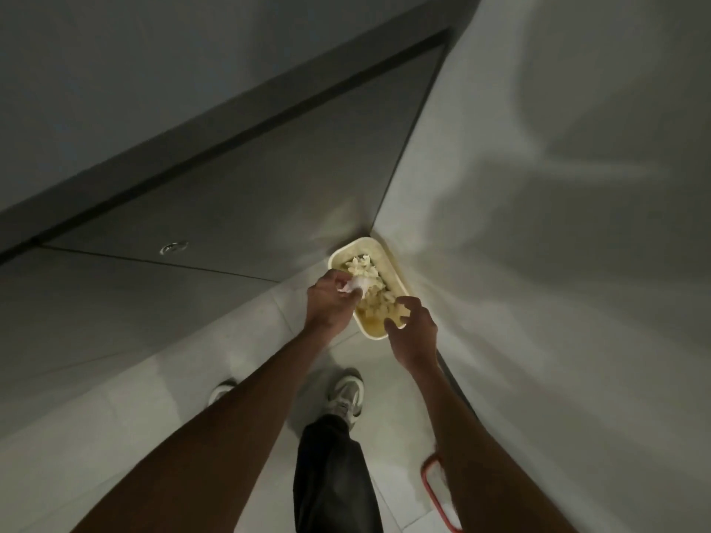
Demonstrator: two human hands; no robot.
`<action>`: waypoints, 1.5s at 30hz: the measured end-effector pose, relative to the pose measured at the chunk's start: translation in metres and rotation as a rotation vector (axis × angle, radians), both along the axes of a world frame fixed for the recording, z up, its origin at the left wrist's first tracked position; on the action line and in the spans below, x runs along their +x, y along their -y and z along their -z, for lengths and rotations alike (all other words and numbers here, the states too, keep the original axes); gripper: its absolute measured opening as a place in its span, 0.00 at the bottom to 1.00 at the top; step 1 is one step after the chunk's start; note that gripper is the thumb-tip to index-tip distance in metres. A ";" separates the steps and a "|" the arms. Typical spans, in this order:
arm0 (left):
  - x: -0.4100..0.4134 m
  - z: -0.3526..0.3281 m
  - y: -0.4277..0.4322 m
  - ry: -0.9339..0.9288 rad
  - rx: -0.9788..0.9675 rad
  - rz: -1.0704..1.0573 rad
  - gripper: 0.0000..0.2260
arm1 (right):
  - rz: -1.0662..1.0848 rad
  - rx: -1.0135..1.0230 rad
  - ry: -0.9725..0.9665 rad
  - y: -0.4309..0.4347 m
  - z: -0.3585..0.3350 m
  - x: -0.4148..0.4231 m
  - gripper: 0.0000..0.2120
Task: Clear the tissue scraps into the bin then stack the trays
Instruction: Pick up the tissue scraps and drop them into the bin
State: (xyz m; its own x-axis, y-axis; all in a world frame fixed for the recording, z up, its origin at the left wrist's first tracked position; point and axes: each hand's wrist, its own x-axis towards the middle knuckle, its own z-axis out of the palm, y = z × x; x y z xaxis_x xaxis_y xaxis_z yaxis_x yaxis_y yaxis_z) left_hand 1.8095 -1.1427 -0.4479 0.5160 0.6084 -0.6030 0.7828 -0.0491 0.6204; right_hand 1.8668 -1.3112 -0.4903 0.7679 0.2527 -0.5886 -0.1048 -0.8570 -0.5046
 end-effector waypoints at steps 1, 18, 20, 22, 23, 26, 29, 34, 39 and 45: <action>0.009 0.004 0.002 -0.029 -0.028 0.009 0.18 | 0.001 0.015 0.006 0.002 -0.004 0.003 0.23; -0.137 -0.180 -0.022 -0.020 0.163 0.201 0.29 | -0.223 0.209 0.208 -0.009 -0.230 -0.065 0.21; -0.171 -0.218 -0.024 0.006 0.196 0.202 0.29 | -0.282 0.237 0.205 -0.024 -0.270 -0.090 0.23; -0.206 -0.257 -0.025 0.041 0.223 0.181 0.29 | -0.340 0.248 0.228 -0.038 -0.306 -0.122 0.25; -0.223 -0.276 -0.025 0.063 0.243 0.166 0.29 | -0.360 0.254 0.240 -0.045 -0.323 -0.139 0.26; -0.280 -0.326 -0.030 0.115 0.330 0.114 0.29 | -0.414 0.285 0.257 -0.069 -0.373 -0.192 0.28; -0.347 -0.367 -0.036 0.144 0.410 0.050 0.29 | -0.501 0.338 0.286 -0.086 -0.421 -0.250 0.28; -0.472 -0.429 -0.041 0.193 0.506 -0.077 0.31 | -0.640 0.366 0.320 -0.106 -0.487 -0.345 0.33; -0.594 -0.479 -0.045 0.210 0.511 -0.251 0.31 | -0.755 0.405 0.327 -0.135 -0.537 -0.431 0.36; -0.703 -0.514 -0.072 0.214 0.514 -0.462 0.31 | -0.929 0.468 0.284 -0.191 -0.566 -0.521 0.40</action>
